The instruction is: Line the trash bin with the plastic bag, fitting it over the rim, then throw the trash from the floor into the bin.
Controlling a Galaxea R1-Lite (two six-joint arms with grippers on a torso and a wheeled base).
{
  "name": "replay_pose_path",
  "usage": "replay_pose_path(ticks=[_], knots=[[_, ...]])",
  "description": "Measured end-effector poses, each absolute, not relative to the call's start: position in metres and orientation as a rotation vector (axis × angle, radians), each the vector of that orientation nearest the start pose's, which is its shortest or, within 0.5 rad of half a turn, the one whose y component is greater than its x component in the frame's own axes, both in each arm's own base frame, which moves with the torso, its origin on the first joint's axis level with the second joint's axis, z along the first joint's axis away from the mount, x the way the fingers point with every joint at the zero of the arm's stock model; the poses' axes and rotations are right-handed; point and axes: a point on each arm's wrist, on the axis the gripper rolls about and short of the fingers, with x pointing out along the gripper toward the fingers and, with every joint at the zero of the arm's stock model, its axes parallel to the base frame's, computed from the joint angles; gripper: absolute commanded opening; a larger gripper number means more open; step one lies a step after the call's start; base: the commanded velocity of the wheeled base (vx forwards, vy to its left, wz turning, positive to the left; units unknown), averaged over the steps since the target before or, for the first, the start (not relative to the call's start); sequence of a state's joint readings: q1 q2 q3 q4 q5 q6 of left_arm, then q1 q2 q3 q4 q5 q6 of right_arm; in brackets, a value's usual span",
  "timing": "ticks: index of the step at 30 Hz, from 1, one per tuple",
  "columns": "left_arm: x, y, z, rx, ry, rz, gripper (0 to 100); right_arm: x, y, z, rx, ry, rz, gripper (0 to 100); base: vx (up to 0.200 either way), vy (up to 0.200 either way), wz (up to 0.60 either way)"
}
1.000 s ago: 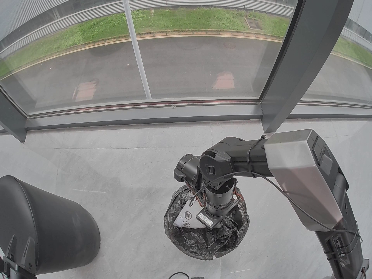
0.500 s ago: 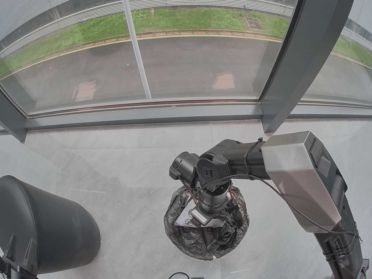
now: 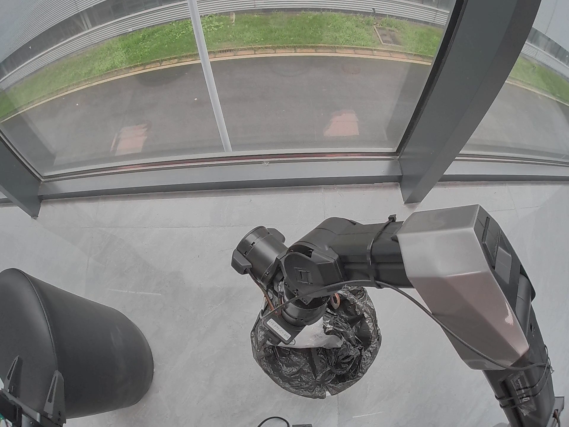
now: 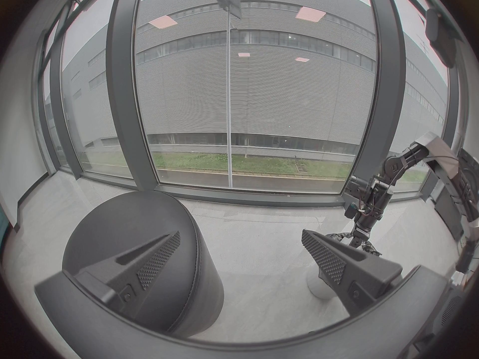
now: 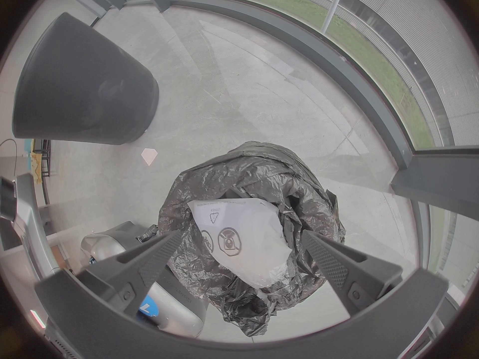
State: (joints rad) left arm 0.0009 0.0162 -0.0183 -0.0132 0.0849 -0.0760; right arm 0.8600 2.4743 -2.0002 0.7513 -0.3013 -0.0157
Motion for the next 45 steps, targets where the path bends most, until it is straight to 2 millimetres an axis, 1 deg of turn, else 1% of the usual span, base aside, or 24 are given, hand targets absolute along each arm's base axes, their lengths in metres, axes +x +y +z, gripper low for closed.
replay_pose_path(ticks=[3, 7, 9, 11, 17, 23, 24, 34, 40, 45], knots=[[-0.023, 0.002, 0.082, -0.073, -0.017, 0.105, 100, 0.302, 0.347, 0.078, -0.705, 1.025, 0.507, 100, 0.000, 0.000, 0.00], [-0.023, 0.004, 0.082, -0.056, -0.016, 0.192, 100, 0.301, 0.348, 0.079, -0.709, 1.023, 0.509, 100, 0.000, 0.000, 0.00], [-0.023, 0.004, 0.082, -0.048, -0.014, 0.203, 100, 0.301, 0.348, 0.079, -0.709, 1.022, 0.509, 100, 0.000, 0.000, 0.00], [-0.023, 0.004, 0.081, -0.045, -0.007, 0.180, 100, 0.301, 0.348, 0.079, -0.709, 1.023, 0.508, 100, 0.000, 0.000, 0.00], [-0.023, 0.000, 0.081, -0.024, -0.004, 0.011, 100, 0.300, 0.349, 0.078, -0.726, 1.017, 0.517, 100, 0.000, 0.000, 0.00], [-0.023, 0.000, 0.082, -0.006, -0.009, -0.006, 100, 0.302, 0.353, 0.077, -0.761, 0.967, 0.520, 100, 0.000, 0.000, 0.00], [-0.023, 0.000, 0.082, -0.006, -0.010, -0.006, 100, 0.301, 0.354, 0.077, -0.766, 0.965, 0.522, 0, 0.000, 0.000, 0.00], [-0.023, 0.000, 0.082, -0.010, -0.010, -0.006, 100, 0.301, 0.353, 0.080, -0.797, 0.945, 0.509, 0, 0.000, 0.000, 0.00], [-0.023, 0.000, 0.082, -0.014, -0.010, -0.006, 100, 0.297, 0.353, 0.089, -0.806, 0.930, 0.521, 0, 0.000, 0.000, 0.00], [-0.023, 0.000, 0.082, -0.016, -0.010, -0.005, 100, 0.297, 0.353, 0.091, -0.820, 0.920, 0.493, 0, 0.000, 0.000, 0.00]])
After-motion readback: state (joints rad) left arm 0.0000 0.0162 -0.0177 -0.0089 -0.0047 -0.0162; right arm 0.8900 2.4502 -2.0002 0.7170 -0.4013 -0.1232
